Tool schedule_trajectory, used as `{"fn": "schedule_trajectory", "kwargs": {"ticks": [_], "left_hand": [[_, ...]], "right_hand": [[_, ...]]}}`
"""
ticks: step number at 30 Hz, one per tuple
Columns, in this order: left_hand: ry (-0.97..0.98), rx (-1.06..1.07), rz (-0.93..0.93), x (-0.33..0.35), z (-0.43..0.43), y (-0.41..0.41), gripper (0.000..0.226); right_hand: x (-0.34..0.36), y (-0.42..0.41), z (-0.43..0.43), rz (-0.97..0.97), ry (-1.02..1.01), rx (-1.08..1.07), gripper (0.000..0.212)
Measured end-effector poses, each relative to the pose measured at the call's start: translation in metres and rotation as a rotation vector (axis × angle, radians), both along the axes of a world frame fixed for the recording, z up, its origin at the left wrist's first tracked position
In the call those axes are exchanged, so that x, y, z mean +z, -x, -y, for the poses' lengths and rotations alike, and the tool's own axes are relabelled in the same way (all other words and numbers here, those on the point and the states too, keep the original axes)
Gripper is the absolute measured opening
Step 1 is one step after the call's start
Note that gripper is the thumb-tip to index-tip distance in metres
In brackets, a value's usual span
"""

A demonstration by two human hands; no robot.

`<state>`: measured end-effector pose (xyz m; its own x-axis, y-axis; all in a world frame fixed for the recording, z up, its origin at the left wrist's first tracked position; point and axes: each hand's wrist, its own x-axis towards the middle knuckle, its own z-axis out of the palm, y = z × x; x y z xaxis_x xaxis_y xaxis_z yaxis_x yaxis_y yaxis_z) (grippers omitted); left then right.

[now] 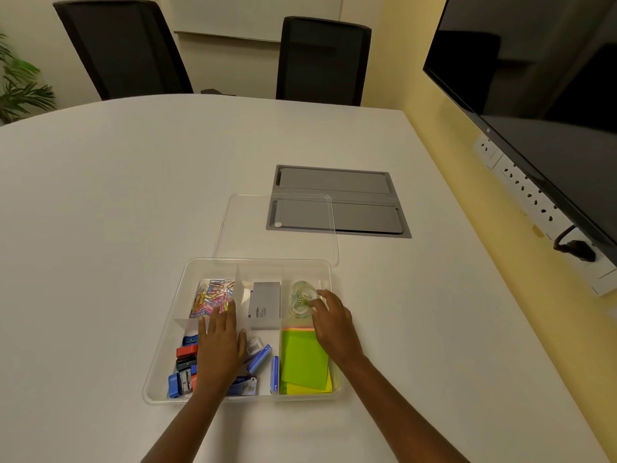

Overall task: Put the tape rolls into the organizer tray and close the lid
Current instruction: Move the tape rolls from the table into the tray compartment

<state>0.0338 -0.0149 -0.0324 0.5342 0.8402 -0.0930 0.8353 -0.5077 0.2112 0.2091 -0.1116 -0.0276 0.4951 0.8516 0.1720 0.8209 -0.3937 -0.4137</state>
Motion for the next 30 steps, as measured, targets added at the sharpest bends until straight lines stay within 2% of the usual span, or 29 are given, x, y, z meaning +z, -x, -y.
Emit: {"fn": "schedule_trajectory", "kwargs": {"ticks": [2, 4, 6, 10, 14, 17, 19, 21, 24, 26, 30], "left_hand": [[-0.025, -0.004, 0.003, -0.001, 0.001, 0.002, 0.053], [-0.019, -0.007, 0.007, -0.002, 0.005, 0.006, 0.051], [0.007, 0.003, 0.027, -0.004, 0.008, 0.009, 0.054], [0.077, 0.038, 0.096, -0.004, 0.013, 0.011, 0.077], [0.066, 0.098, 0.184, 0.001, 0.01, 0.003, 0.085], [0.057, 0.112, 0.197, 0.005, 0.008, -0.005, 0.075], [0.086, 0.113, 0.177, 0.005, 0.006, -0.007, 0.078], [0.113, 0.105, 0.167, 0.003, 0.006, -0.006, 0.081], [0.117, 0.104, 0.186, 0.004, 0.007, -0.006, 0.081], [0.123, 0.108, 0.193, 0.004, 0.006, -0.006, 0.082], [0.161, 0.115, 0.205, 0.002, 0.006, -0.006, 0.086]], "right_hand": [[-0.002, 0.003, 0.006, 0.021, 0.005, 0.008, 0.033], [-0.004, 0.006, 0.013, 0.047, -0.007, 0.013, 0.035], [-0.008, 0.009, 0.019, 0.067, -0.023, 0.026, 0.03], [-0.007, 0.008, 0.021, 0.127, -0.071, 0.0, 0.019], [0.008, -0.001, 0.002, 0.246, 0.055, -0.048, 0.009], [0.018, -0.004, -0.015, 0.213, 0.205, -0.009, 0.03], [0.029, -0.004, -0.023, 0.253, 0.305, 0.031, 0.03], [0.038, -0.007, -0.033, 0.214, 0.374, 0.12, 0.024], [0.037, -0.009, -0.043, 0.305, 0.381, 0.209, 0.035], [0.031, -0.014, -0.044, 0.307, 0.392, 0.19, 0.045], [0.026, -0.022, -0.042, 0.361, 0.317, 0.114, 0.046]]}}
